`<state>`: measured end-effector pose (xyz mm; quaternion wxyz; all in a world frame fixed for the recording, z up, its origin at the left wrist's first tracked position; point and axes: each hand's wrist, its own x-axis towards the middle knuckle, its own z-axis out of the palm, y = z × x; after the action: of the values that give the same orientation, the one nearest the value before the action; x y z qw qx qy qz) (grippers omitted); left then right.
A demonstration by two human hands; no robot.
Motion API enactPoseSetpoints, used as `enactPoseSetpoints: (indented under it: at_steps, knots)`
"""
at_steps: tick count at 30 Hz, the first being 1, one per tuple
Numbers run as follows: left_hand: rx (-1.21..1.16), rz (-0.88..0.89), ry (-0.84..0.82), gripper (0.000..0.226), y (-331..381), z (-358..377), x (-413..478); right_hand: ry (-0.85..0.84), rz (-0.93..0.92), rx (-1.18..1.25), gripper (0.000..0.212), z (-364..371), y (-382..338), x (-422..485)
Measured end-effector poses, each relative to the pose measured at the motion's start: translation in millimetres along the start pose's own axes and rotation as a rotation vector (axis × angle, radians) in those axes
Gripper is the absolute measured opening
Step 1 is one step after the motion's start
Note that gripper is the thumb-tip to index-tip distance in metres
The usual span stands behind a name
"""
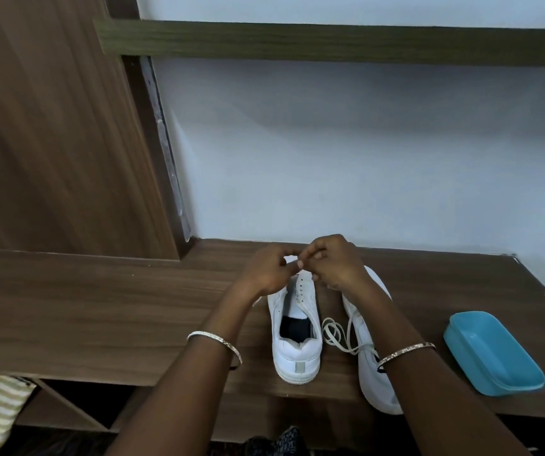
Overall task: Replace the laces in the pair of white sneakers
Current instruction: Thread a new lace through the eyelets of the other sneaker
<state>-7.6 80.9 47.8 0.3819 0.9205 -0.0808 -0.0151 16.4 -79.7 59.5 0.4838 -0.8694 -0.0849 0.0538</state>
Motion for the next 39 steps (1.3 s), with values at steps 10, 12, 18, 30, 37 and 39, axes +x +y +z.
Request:
enactPoseSetpoints:
  at_steps: [10,12,18,30,37,39]
  knots:
    - [0.019,0.065,-0.057,0.016,-2.1,22.6,13.1,-0.093,0.138,0.403,0.017,-40.5,19.1,-15.8]
    - [0.048,0.038,-0.001,0.020,-5.4,24.8,14.6,-0.119,0.139,0.412,0.016,-46.3,20.9,-19.2]
    - [0.252,-0.355,0.273,0.024,-48.0,14.0,15.5,-0.099,0.161,0.470,0.023,-91.5,37.7,-27.1]
    - [0.120,-0.415,0.433,0.029,-49.9,7.8,11.3,0.124,0.105,0.580,0.016,-116.0,42.6,-30.9]
    - [-0.143,0.146,-0.048,0.020,53.8,3.8,4.4,-0.113,-0.067,0.312,0.015,-72.1,0.3,-27.0]
    - [-0.111,0.147,-0.090,0.030,54.9,1.8,5.1,-0.092,-0.099,0.237,0.017,-68.5,-5.5,-24.3]
